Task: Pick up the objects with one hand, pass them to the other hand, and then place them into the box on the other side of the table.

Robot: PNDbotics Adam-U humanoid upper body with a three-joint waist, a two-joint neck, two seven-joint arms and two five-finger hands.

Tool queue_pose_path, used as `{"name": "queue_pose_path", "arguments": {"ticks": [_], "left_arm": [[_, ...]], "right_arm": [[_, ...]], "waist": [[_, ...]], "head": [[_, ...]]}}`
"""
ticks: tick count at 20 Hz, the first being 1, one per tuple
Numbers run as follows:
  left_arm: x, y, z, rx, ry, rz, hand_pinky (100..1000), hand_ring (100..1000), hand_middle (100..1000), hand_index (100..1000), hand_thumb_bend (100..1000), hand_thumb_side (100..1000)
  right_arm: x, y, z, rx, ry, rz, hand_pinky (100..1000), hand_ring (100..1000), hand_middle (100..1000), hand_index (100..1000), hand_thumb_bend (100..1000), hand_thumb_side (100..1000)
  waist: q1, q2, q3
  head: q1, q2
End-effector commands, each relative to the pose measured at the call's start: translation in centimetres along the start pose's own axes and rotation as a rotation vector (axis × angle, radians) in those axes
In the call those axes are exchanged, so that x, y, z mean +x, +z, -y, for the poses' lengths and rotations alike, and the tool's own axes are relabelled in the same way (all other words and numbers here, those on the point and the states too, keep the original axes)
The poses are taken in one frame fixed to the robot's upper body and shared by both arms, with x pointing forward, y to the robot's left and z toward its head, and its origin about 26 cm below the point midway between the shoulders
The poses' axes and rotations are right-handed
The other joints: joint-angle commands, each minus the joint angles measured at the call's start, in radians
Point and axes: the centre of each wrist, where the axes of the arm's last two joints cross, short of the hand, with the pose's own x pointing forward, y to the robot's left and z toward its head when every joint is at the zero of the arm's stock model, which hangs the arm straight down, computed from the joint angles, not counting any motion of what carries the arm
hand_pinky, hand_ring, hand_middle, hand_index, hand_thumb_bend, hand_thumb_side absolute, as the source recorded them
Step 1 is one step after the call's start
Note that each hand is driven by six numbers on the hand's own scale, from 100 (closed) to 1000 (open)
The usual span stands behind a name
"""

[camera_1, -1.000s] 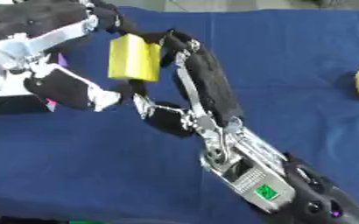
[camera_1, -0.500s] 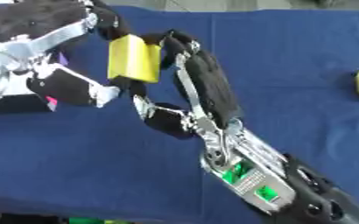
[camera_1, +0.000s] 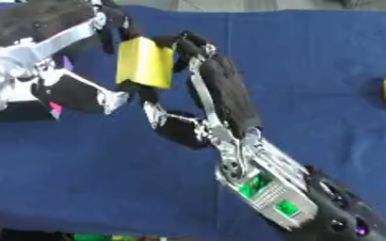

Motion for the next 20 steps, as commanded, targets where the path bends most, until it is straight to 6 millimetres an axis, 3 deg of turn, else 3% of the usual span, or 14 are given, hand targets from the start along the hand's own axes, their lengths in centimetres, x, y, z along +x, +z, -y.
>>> {"name": "queue_pose_path", "arguments": {"ticks": [1, 2, 3, 5, 8, 16, 20], "left_arm": [[-0.6, 0.3, -0.6, 0.023, -0.026, -0.028, 699, 541, 376, 492, 100, 100], [-0.7, 0.4, -0.6, 0.022, -0.033, -0.032, 698, 536, 367, 481, 100, 100], [-0.9, 0.4, -0.5, 0.02, -0.04, -0.037, 701, 526, 346, 456, 100, 100], [-1.4, 0.6, -0.4, 0.014, -0.055, -0.049, 704, 521, 334, 442, 100, 100], [-2.2, 0.9, -0.3, 0.007, -0.072, -0.074, 707, 516, 325, 433, 106, 100], [-5.3, 2.1, -0.1, 0.042, -0.078, -0.173, 703, 506, 311, 420, 109, 100], [-8.1, 3.6, 0.1, 0.08, -0.082, -0.294, 701, 505, 314, 426, 100, 100]], "right_arm": [[0.4, -0.2, 0.6, -0.005, 0.017, 0.021, 766, 674, 641, 711, 213, 100], [0.4, -0.2, 0.6, 0.004, 0.024, 0.021, 773, 699, 676, 739, 234, 100], [0.4, -0.2, 0.6, 0.015, 0.034, 0.022, 806, 779, 778, 830, 231, 163], [0.3, -0.2, 0.7, 0.036, 0.06, 0.022, 832, 825, 829, 876, 175, 296], [0.2, -0.2, 0.8, 0.067, 0.094, 0.018, 849, 863, 873, 906, 127, 382], [0.1, -0.3, 1.0, 0.109, 0.129, 0.017, 850, 876, 900, 918, 110, 399], [-0.3, -0.2, 1.3, 0.123, 0.149, 0.028, 843, 862, 883, 899, 164, 319]], "waist": [[0.002, -0.019, 0.001], [0.002, -0.02, 0.001], [0.002, -0.02, 0.0], [0.003, -0.021, 0.0], [0.003, -0.022, -0.001], [0.002, -0.02, -0.005], [-0.003, -0.018, -0.011]], "head": [[0.004, -0.006], [0.005, -0.006], [0.005, -0.006], [0.007, -0.007], [0.011, -0.008], [0.031, -0.016], [0.062, -0.027]]}}
